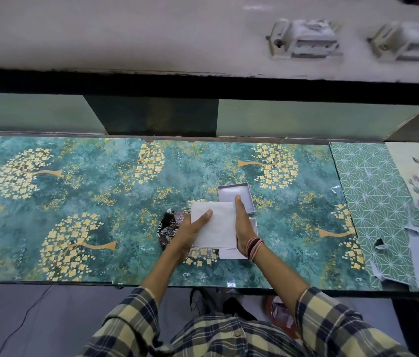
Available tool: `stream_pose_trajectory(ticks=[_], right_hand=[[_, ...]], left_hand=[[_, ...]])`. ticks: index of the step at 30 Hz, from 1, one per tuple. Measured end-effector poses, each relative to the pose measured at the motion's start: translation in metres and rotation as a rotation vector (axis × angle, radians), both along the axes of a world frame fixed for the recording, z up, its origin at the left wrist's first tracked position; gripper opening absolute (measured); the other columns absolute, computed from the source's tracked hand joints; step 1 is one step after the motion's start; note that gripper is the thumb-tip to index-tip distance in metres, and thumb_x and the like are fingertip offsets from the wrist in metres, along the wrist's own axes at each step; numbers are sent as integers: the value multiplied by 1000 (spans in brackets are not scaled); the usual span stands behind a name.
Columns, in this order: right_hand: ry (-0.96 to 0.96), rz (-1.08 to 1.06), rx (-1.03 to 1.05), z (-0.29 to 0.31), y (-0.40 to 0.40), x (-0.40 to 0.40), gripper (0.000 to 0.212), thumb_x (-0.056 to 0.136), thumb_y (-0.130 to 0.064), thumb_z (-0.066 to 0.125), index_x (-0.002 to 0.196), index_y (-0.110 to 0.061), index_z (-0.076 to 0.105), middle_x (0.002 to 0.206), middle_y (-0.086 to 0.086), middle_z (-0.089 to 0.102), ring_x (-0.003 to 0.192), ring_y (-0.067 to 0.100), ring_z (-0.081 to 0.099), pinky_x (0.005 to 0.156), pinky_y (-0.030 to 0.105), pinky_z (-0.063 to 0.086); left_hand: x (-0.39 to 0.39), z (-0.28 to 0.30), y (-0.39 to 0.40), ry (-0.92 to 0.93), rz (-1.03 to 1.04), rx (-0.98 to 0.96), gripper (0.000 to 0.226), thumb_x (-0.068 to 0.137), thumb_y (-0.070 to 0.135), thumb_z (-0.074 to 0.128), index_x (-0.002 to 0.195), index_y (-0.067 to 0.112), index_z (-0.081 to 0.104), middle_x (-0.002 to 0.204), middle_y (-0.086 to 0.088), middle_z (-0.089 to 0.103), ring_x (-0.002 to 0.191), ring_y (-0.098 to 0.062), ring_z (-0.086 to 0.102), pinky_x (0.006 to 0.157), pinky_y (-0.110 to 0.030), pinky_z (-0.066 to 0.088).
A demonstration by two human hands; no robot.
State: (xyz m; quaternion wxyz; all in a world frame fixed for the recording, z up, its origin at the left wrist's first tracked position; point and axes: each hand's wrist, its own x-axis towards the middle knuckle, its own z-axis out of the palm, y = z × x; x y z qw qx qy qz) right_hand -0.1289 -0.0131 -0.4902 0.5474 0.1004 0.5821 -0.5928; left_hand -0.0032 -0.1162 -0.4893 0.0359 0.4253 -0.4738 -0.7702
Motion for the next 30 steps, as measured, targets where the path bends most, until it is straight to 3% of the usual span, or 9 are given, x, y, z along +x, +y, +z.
stream_pose_trajectory(ticks=[4, 6, 11, 13, 17, 23, 26, 28, 30], right_hand=[[46, 11, 13, 0, 12, -4, 71, 95, -74, 34, 119, -19, 73, 110, 14, 78, 99, 35, 73, 84, 49, 62], [135, 49, 70, 0, 18, -4, 64, 95, -70, 43, 117, -18, 73, 110, 15, 78, 100, 36, 73, 89, 50, 61], [386, 118, 165, -9, 52, -17, 20, 94, -31, 70, 106, -14, 71, 114, 14, 76, 85, 21, 73, 70, 30, 60], [445, 169, 198, -14, 67, -22, 23, 93, -32, 72, 105, -12, 71, 110, 12, 76, 83, 19, 73, 65, 26, 59], [625, 278, 353, -24, 84, -24, 42, 87, -50, 72, 106, -13, 69, 106, 7, 76, 91, 23, 73, 77, 39, 60], [786, 345, 400, -12, 92, -12, 26, 96, -44, 64, 105, -20, 57, 99, -1, 65, 90, 19, 63, 71, 30, 46], [869, 364, 426, -25, 90, -13, 40, 93, -56, 60, 100, -17, 64, 96, -1, 66, 90, 20, 65, 66, 27, 48], [895, 370, 454, -43, 92, -16, 58, 88, -70, 54, 107, -17, 65, 104, 2, 68, 101, 24, 65, 77, 36, 55], [885, 358, 449, -43, 91, -16, 59, 91, -64, 56, 118, -13, 60, 117, 8, 63, 108, 27, 61, 89, 44, 54]], left_hand=[[-7, -4, 11, -111, -17, -49, 69, 87, 62, 69, 135, 18, 47, 126, -8, 69, 106, -27, 72, 84, -42, 63], [-13, -4, 19, -151, -23, -91, 63, 93, 59, 64, 135, 21, 37, 127, -5, 64, 106, -25, 70, 81, -39, 62], [-19, -11, 32, -163, -19, -186, 58, 97, 42, 66, 142, 14, 42, 128, -7, 64, 105, -22, 69, 84, -38, 61], [-17, -16, 35, -175, -84, -209, 56, 95, 40, 70, 139, 12, 49, 130, -10, 66, 106, -24, 70, 87, -42, 61], [-17, -19, 43, -222, -227, -312, 47, 93, 38, 72, 127, 9, 58, 122, -10, 70, 101, -23, 70, 76, -36, 60], [-20, -17, 47, -277, -295, -415, 38, 92, 39, 72, 119, 15, 60, 116, -8, 71, 98, -24, 71, 73, -35, 59], [-22, -18, 45, -313, -309, -491, 40, 90, 42, 73, 115, 13, 62, 111, -8, 70, 93, -23, 70, 70, -38, 60], [-22, -20, 43, -333, -304, -495, 45, 88, 44, 73, 115, 10, 62, 107, -9, 69, 91, -24, 70, 75, -47, 63], [-21, -22, 42, -349, -297, -487, 46, 88, 42, 74, 117, 8, 60, 102, -8, 66, 89, -26, 68, 79, -51, 63]])
